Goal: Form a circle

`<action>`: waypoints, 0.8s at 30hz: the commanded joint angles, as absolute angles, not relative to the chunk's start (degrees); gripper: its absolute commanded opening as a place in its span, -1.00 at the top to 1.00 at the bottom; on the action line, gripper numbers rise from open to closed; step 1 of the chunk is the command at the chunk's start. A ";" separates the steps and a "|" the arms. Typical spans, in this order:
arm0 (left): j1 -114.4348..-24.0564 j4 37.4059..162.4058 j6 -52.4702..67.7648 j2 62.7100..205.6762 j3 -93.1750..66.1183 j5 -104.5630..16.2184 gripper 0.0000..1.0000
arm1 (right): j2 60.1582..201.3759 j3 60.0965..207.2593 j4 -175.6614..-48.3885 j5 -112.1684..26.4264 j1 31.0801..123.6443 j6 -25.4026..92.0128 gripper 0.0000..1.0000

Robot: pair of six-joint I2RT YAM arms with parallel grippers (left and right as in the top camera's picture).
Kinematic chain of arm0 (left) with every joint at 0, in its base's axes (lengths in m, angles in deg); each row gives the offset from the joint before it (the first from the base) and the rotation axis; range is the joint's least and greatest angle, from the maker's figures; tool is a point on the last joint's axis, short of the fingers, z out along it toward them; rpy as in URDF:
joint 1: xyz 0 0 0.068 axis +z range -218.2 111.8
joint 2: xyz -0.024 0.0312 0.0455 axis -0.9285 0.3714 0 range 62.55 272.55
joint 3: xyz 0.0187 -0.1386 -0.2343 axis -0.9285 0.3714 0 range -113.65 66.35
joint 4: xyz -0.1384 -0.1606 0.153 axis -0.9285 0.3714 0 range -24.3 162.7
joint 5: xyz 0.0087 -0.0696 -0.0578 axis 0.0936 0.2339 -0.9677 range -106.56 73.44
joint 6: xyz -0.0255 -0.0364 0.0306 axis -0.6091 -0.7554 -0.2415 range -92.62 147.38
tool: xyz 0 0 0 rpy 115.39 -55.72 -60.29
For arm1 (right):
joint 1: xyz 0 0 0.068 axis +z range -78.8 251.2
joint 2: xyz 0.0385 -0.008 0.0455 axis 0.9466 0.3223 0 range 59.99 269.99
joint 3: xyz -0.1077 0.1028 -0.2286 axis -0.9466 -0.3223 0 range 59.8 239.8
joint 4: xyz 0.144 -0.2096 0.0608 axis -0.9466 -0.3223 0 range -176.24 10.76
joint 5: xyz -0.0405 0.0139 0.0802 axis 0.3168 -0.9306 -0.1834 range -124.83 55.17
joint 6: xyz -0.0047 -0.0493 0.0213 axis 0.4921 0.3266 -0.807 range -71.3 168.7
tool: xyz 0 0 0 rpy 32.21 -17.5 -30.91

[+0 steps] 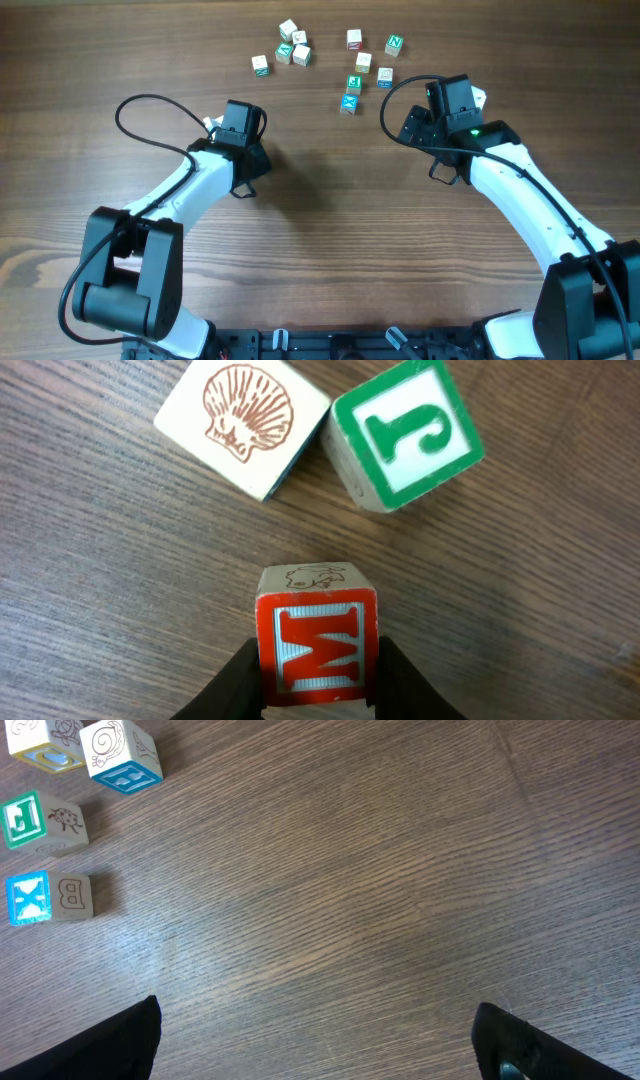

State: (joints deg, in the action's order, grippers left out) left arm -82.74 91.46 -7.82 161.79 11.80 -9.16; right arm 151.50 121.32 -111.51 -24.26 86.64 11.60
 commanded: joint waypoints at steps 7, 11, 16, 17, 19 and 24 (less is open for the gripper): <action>-82.52 90.32 -7.51 162.64 12.02 -8.81 0.42 | 151.08 121.27 -111.38 -23.21 86.71 11.12 -0.99; -82.55 89.86 -7.51 162.64 12.02 -7.89 0.38 | 151.08 121.27 -111.38 -23.21 86.71 11.16 -0.99; -82.52 88.97 -7.31 162.64 12.02 -6.84 0.34 | 151.08 121.27 -111.38 -23.21 86.71 11.14 -0.99; -82.52 88.99 -7.31 162.64 12.02 -6.82 0.34 | 151.08 121.27 -111.38 -23.21 86.71 11.14 -0.99; -82.52 88.99 -7.29 162.64 12.02 -6.36 0.34 | 151.08 121.27 -111.38 -23.21 86.71 11.14 -1.00; -82.52 88.35 -7.31 162.64 12.02 -5.97 0.32 | 151.08 121.27 -111.38 -23.21 86.71 11.12 -0.99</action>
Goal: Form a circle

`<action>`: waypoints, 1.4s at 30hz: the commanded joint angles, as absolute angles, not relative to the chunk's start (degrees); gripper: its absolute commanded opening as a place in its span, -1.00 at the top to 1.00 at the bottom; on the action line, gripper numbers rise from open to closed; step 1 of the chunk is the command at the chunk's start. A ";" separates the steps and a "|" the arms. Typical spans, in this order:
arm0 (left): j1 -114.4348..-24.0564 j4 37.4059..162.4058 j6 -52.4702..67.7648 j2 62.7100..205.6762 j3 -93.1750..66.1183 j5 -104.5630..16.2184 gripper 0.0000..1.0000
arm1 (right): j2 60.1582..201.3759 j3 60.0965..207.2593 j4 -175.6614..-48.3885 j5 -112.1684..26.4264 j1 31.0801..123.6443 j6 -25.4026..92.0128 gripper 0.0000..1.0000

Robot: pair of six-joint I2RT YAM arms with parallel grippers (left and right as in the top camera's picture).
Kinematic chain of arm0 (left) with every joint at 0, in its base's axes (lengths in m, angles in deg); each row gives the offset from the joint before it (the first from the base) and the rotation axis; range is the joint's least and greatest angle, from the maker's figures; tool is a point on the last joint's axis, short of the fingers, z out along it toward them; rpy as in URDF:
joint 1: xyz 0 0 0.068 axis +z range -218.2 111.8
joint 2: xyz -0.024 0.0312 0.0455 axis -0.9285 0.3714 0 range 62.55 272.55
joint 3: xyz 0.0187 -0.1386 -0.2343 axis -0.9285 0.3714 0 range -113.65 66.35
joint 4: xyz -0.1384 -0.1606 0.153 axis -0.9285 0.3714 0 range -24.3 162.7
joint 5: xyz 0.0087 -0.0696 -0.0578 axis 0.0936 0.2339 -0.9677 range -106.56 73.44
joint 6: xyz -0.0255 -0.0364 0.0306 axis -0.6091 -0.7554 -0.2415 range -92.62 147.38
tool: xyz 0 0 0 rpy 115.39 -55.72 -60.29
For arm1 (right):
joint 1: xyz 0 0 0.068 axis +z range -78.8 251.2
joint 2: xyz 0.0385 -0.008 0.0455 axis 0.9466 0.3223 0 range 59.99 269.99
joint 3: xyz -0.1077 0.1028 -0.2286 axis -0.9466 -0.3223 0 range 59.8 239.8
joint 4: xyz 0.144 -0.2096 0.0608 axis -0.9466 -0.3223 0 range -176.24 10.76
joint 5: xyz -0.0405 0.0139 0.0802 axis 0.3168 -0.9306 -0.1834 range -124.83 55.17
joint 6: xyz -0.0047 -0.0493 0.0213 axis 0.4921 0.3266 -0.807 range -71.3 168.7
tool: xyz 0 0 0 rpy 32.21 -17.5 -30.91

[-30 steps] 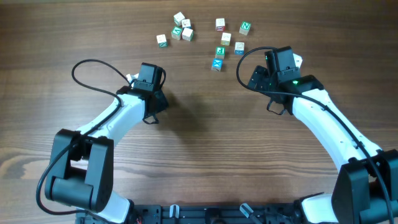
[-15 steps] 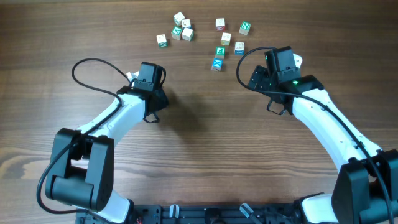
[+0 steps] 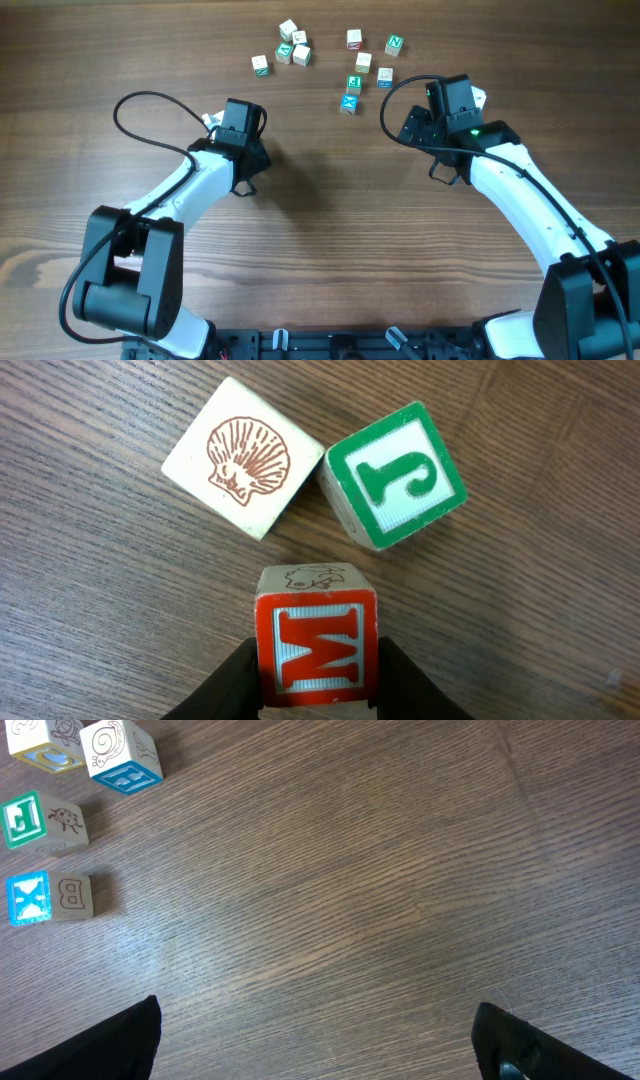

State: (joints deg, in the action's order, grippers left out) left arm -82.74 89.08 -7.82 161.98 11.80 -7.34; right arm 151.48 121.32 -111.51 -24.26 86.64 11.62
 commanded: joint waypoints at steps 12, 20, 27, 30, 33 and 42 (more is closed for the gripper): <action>-82.52 87.87 -7.34 162.64 12.02 -6.01 0.22 | 151.08 121.27 -111.38 -23.21 86.71 11.12 -0.99; -82.55 87.72 -7.34 162.64 12.02 -6.03 -0.04 | 151.08 121.27 -111.38 -23.21 86.71 11.12 -0.99; -82.55 88.62 -7.38 162.64 12.02 -8.17 -0.12 | 151.08 121.27 -111.38 -23.21 86.71 11.14 -0.99; -82.55 89.25 -7.55 162.64 12.02 -8.17 -0.04 | 151.08 121.27 -111.38 -23.23 86.71 11.12 -0.99; -82.55 89.29 -7.86 162.64 12.02 -8.61 0.23 | 151.08 121.27 -111.38 -23.21 86.71 11.14 -0.99; -82.55 89.19 -7.97 162.64 12.02 -8.57 0.33 | 151.08 121.27 -111.38 -23.21 86.71 11.14 -0.99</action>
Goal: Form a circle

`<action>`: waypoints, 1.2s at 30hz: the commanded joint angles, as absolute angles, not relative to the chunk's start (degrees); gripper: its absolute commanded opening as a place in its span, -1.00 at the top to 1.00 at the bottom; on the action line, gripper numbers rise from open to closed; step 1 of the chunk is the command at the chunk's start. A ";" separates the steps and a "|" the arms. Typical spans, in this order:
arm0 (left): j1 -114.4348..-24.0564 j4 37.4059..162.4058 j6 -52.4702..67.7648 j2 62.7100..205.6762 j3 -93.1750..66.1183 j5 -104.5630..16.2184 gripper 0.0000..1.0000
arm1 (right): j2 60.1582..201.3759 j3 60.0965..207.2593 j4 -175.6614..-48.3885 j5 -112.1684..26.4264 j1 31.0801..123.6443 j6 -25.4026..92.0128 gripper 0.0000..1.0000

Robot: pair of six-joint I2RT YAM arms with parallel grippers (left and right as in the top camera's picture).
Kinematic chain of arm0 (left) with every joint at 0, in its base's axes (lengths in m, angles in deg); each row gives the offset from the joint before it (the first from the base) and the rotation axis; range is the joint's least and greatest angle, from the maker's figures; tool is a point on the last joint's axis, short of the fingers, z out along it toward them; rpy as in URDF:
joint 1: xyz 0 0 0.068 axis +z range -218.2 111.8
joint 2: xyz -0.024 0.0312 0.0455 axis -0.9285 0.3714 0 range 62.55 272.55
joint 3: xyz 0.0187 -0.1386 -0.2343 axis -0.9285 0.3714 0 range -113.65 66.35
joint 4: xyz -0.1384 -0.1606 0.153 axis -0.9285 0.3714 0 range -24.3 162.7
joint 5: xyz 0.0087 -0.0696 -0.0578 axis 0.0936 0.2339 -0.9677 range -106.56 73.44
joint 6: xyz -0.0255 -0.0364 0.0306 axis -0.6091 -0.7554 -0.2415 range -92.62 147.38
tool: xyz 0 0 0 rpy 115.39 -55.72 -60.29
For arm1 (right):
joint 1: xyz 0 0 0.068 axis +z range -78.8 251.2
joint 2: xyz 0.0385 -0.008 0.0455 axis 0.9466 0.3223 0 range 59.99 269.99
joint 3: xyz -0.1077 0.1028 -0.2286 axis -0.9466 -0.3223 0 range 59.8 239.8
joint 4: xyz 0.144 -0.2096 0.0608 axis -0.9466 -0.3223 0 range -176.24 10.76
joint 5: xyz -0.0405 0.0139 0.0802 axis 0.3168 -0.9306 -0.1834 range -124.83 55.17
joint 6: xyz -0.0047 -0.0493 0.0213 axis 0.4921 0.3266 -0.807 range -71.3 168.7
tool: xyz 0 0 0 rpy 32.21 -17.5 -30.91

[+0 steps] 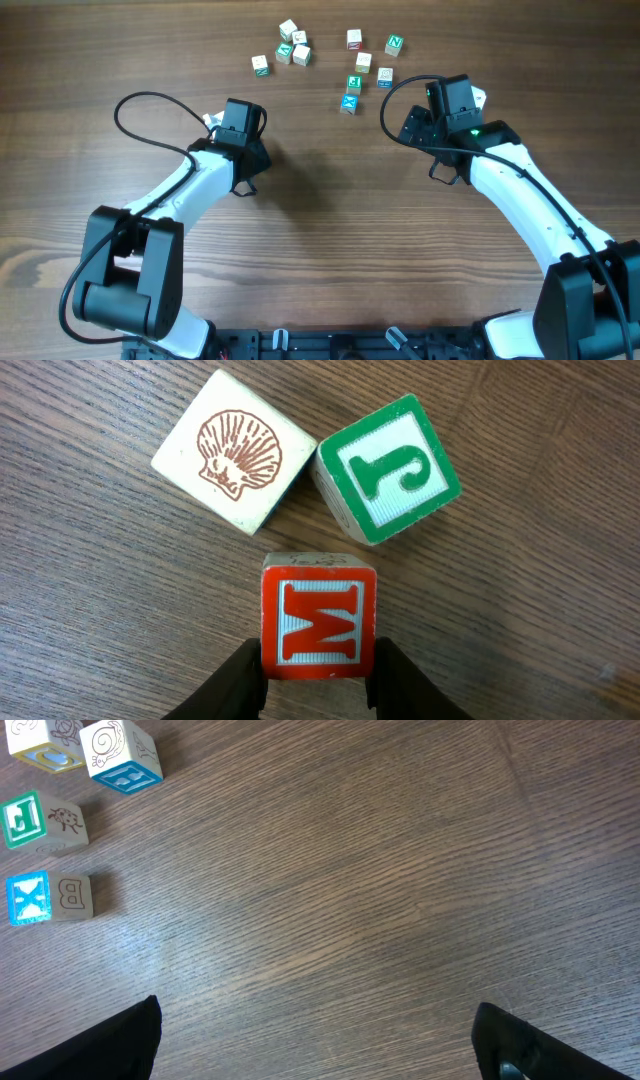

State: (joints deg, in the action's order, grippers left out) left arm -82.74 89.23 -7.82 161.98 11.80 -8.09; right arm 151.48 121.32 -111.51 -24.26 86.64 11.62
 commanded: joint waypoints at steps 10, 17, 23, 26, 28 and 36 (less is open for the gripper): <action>-82.55 88.35 -7.97 162.64 12.02 -7.91 0.35 | 151.08 121.27 -111.38 -23.21 86.71 11.14 -0.99; -82.55 88.38 -8.36 162.64 12.02 -7.91 0.38 | 151.08 121.27 -111.38 -23.21 86.71 11.14 -1.00; -82.55 88.40 -9.06 162.64 12.02 -7.50 0.20 | 151.08 121.27 -111.38 -23.21 86.71 11.14 -0.99; -82.55 88.40 -9.06 162.64 12.02 -7.50 0.01 | 151.08 121.27 -111.38 -23.21 86.71 11.12 -0.98; -82.55 88.40 -9.06 162.64 12.02 -7.52 -0.04 | 151.08 121.27 -111.38 -23.21 86.71 11.16 -0.98; -82.52 88.88 -9.02 161.53 11.45 -7.50 -0.17 | 151.08 121.27 -111.38 -23.21 86.71 11.12 -1.00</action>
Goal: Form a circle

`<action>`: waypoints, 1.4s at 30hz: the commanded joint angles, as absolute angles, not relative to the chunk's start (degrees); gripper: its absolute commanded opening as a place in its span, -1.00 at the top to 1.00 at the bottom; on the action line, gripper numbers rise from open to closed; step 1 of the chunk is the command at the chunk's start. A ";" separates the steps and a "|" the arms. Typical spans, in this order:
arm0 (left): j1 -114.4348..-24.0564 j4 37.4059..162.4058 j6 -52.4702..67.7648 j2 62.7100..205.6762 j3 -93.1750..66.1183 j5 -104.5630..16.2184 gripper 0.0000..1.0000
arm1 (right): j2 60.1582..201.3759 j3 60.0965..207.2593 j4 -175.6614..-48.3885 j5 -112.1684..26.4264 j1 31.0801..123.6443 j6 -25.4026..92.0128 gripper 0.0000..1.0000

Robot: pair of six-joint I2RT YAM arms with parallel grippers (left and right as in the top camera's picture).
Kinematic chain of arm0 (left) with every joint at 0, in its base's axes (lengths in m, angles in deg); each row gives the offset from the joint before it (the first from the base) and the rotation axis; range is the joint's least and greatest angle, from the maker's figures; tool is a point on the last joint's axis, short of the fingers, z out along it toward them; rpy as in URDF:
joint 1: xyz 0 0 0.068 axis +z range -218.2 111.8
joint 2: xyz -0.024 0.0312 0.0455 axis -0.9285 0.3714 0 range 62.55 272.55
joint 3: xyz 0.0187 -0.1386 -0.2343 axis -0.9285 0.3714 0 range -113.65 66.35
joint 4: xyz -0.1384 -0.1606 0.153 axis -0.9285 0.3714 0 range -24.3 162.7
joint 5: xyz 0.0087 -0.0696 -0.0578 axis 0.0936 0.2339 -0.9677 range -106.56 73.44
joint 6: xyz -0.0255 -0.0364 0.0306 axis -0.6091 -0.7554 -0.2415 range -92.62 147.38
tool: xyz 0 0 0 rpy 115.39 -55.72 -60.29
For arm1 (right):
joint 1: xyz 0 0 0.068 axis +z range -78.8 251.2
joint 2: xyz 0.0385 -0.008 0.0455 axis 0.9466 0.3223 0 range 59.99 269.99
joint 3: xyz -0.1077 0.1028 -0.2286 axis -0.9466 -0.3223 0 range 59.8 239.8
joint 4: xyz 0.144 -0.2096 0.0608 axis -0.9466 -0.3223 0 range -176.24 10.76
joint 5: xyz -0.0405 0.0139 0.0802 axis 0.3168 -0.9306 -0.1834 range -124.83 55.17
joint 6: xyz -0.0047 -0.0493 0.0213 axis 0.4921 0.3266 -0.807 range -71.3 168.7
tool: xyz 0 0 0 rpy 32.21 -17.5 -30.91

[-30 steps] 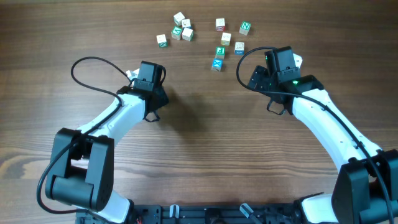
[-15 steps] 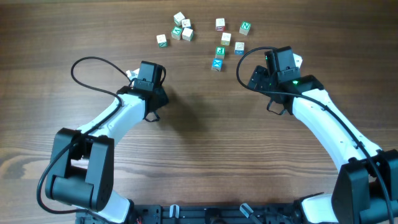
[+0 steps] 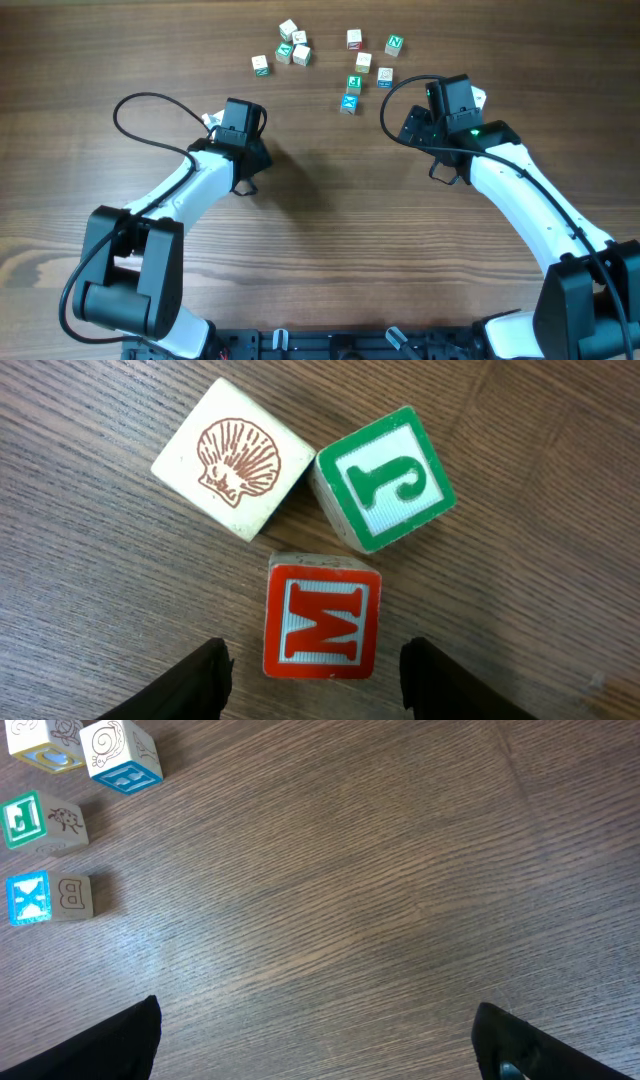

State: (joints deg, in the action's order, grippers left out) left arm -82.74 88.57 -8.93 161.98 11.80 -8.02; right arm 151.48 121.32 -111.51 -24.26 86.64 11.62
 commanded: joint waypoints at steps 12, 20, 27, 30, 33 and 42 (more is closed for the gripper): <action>-75.75 92.35 -18.18 155.12 10.73 -5.77 0.10 | 151.08 121.27 -111.38 -23.21 86.71 11.14 -0.99; -67.44 90.19 -30.11 157.85 11.02 -6.34 0.04 | 151.08 121.27 -111.38 -23.21 86.71 11.14 -0.99; -67.42 82.72 -33.61 167.30 11.02 -10.10 0.57 | 151.08 121.27 -111.36 -23.21 86.60 11.12 -0.99; -67.44 82.15 -33.61 167.30 11.02 -10.12 0.65 | 151.08 121.27 -111.38 -23.21 86.60 11.14 -0.99; -67.44 82.15 -33.59 167.30 11.02 -10.53 0.67 | 151.08 121.27 -111.36 -23.21 86.60 11.12 -0.99; -67.44 80.77 -33.74 167.30 11.02 -12.50 0.73 | 151.08 121.27 -111.31 -23.21 86.60 11.12 -0.99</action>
State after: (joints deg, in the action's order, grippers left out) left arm -67.49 81.03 -33.17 166.51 11.32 -11.98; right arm 151.48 121.32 -111.49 -24.26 86.62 11.62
